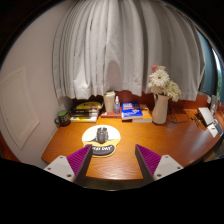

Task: Arrange mouse

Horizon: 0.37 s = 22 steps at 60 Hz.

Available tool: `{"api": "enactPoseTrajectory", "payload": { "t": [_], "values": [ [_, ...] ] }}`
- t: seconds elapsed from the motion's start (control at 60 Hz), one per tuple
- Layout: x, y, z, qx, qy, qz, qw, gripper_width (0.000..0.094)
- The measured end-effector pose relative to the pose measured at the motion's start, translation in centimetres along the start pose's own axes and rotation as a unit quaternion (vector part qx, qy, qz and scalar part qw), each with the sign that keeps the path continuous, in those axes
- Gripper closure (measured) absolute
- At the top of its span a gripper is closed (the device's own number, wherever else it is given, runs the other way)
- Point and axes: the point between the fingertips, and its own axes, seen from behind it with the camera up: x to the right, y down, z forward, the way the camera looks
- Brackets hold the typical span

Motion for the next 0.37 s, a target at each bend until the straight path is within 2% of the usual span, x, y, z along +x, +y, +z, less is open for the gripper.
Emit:
{"api": "enactPoseTrajectory", "payload": {
  "t": [0.367],
  "values": [
    [1.8,2.1,-3.0,0.008,0.006,0.006,1.000,0.0081]
  ]
}}
